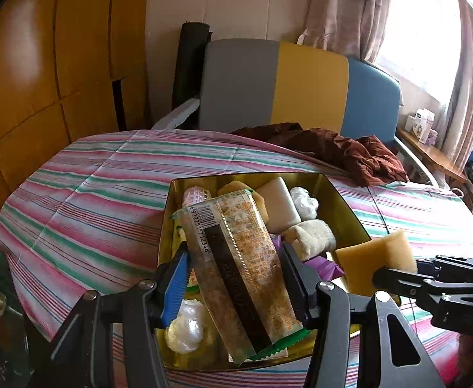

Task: Organize objects
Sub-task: 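Carry the cracker packet and small sponge over the gold tray, then open both grippers to drop the cracker packet and sponge into the tray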

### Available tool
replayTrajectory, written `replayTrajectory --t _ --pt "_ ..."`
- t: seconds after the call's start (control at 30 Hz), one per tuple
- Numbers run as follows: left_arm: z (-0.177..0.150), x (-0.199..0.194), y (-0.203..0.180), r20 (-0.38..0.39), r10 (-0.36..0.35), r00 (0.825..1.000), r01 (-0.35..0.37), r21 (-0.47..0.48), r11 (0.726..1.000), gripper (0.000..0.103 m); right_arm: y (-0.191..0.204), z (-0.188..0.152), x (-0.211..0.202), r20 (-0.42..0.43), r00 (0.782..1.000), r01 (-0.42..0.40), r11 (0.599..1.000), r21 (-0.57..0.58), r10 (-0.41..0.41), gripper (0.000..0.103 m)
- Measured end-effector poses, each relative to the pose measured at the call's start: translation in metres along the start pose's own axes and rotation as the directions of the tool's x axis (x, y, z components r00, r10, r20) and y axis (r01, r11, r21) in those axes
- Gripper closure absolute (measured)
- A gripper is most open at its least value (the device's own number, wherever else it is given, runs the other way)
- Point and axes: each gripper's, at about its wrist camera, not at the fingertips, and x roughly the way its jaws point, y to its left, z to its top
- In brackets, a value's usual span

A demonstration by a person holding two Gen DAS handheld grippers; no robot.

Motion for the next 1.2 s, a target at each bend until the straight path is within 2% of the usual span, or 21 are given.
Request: replayTrajectory --t 0.23,0.63,0.73,0.83,0.87,0.9,0.93,1.03,1.2 --pt "0.004 0.0 -0.007 0.008 0.005 1.0 -0.006 0.028 1.0 0.048 0.0 -0.001 0.001 -0.004 0.999 0.033 0.999 -0.009 -0.033 0.068" --pt "0.013 0.029 -0.013 -0.031 0.02 0.999 -0.019 0.033 0.999 0.047 -0.001 0.007 0.013 -0.017 0.998 0.065 0.998 0.008 -0.065 0.068" --pt "0.016 0.033 -0.016 -0.017 0.027 0.999 -0.027 0.045 0.999 0.047 0.002 0.008 0.021 -0.031 0.997 0.073 0.997 0.004 -0.073 0.068" --pt "0.019 0.036 -0.019 -0.013 0.024 1.0 -0.024 0.049 0.999 0.047 0.008 0.005 0.032 -0.072 0.997 0.037 0.999 -0.01 -0.038 0.064" --pt "0.02 0.036 -0.02 -0.01 0.024 1.0 -0.024 0.05 0.998 0.046 0.009 0.003 0.035 -0.085 0.996 0.024 1.0 -0.015 -0.025 0.061" --pt "0.021 0.036 -0.021 -0.007 0.022 1.0 -0.022 0.048 0.999 0.043 0.011 0.002 0.037 -0.09 0.996 0.006 1.0 -0.016 -0.008 0.053" --pt "0.021 0.035 -0.021 -0.005 0.02 1.0 -0.02 0.047 0.999 0.04 0.012 0.0 0.039 -0.09 0.996 -0.013 1.0 -0.011 0.012 0.051" --pt "0.021 0.032 -0.021 0.003 0.019 1.0 -0.019 0.04 0.999 0.031 0.008 -0.002 0.043 -0.091 0.993 -0.068 0.997 0.03 0.071 0.051" --pt "0.018 0.024 -0.017 0.009 0.025 1.0 -0.026 0.03 0.999 0.028 0.004 -0.004 0.04 -0.086 0.995 -0.052 0.998 0.039 0.055 0.051"
